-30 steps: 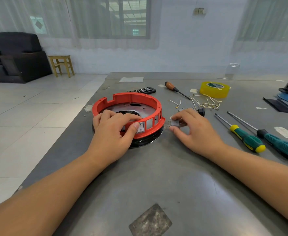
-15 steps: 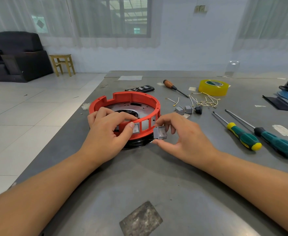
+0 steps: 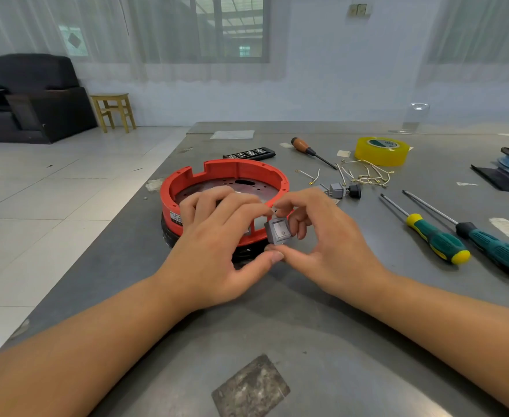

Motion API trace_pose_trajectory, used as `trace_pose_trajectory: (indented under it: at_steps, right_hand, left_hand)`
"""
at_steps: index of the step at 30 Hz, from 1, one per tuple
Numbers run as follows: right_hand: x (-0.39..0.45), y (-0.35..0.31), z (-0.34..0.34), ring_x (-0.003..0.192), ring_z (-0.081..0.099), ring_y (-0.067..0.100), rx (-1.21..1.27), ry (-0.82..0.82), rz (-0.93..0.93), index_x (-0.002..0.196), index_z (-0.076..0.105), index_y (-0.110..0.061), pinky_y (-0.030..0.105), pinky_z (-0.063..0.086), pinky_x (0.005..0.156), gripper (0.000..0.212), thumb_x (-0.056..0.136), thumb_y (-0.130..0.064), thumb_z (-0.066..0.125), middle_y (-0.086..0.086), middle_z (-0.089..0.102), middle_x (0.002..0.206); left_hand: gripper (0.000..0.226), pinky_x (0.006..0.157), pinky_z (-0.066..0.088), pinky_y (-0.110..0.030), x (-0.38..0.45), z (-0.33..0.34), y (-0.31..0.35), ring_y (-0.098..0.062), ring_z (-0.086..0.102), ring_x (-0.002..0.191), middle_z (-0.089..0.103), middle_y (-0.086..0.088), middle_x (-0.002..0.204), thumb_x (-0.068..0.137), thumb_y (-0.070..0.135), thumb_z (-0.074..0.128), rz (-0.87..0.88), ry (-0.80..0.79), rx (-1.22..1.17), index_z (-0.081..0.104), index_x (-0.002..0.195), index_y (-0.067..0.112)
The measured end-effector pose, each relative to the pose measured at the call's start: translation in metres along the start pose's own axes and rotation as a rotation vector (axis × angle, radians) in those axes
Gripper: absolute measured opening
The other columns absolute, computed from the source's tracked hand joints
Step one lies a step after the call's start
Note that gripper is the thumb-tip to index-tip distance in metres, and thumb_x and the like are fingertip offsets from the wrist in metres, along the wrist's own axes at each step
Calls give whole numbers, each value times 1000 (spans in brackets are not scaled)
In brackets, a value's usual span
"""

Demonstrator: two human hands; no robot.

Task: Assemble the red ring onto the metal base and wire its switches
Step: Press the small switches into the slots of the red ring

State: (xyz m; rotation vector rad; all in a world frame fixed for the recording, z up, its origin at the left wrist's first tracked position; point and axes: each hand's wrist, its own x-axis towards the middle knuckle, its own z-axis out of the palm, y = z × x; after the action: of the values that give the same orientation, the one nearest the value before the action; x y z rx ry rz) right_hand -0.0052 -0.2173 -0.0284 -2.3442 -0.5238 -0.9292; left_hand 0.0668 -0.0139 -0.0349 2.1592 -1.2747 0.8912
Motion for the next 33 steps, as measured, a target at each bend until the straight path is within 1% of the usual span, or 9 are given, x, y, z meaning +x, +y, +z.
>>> trace_pose_trajectory:
  at_steps: [2, 6, 10, 13, 16, 19, 23, 28, 33]
  right_hand:
    - [-1, -2, 1, 84, 55, 13, 37, 17, 22, 124, 55, -20, 20, 47, 76, 56, 79, -14, 87, -6, 55, 105]
    - [-2, -2, 2, 85, 52, 8, 19, 6, -15, 122, 55, -20, 18, 46, 78, 55, 78, -10, 86, -8, 51, 107]
    - [0, -2, 1, 87, 55, 8, 44, 2, -13, 119, 57, -21, 19, 49, 80, 49, 80, -12, 86, -10, 52, 108]
    - [2, -1, 0, 90, 59, 12, 69, 2, -10, 117, 59, -18, 21, 52, 82, 43, 83, -11, 84, -4, 55, 110]
    - [1, 0, 2, 97, 66, 18, 207, 19, 85, 116, 62, -10, 29, 57, 86, 36, 86, 4, 73, 3, 58, 112]
    - [0, -2, 4, 99, 70, 20, 372, 34, 204, 113, 65, -18, 31, 59, 87, 28, 90, 0, 69, 0, 65, 109]
    - [1, -2, 4, 86, 72, 17, 495, 14, 293, 108, 67, -21, 29, 61, 81, 24, 90, -7, 76, -1, 70, 98]
    - [3, -2, 5, 87, 73, 22, 569, 31, 385, 103, 71, -18, 27, 59, 82, 21, 87, -7, 79, 3, 71, 95]
    - [5, 1, 5, 87, 73, 26, 577, 38, 474, 97, 71, -22, 28, 59, 81, 18, 87, -10, 79, 6, 72, 94]
  left_hand:
    - [52, 106, 30, -46, 0, 1, 3, -22, 48, 130, 66, 10, 125, 91, 59, 63, -1, -8, 7, 68, 127, 20]
    - [50, 105, 28, -43, -1, 4, 4, -17, 48, 127, 67, 10, 114, 92, 56, 63, -22, 23, -41, 70, 125, 20]
    - [40, 106, 30, -43, -1, 5, -2, -14, 51, 127, 68, 10, 112, 92, 48, 65, -28, 25, -90, 72, 123, 23]
    - [39, 107, 26, -38, 0, 5, -7, -14, 54, 125, 69, 9, 111, 92, 50, 66, -29, 51, -70, 72, 121, 24]
    - [35, 108, 20, -32, 0, 5, -9, -16, 56, 121, 70, 14, 106, 93, 52, 67, -26, 109, -22, 73, 117, 27]
    - [32, 107, 22, -35, 2, 6, -10, -18, 58, 118, 71, 14, 104, 92, 52, 71, 15, 166, 15, 76, 111, 27]
    - [31, 102, 29, -41, 2, 6, -10, -20, 60, 115, 72, 13, 103, 91, 50, 73, 49, 201, 38, 77, 108, 25]
    - [36, 101, 31, -41, 4, 5, -8, -18, 58, 114, 72, 12, 103, 89, 54, 73, 2, 179, 27, 75, 109, 24]
    - [53, 106, 30, -36, 5, 0, -5, -16, 53, 124, 66, 9, 124, 87, 63, 69, -131, 132, -26, 68, 122, 24]
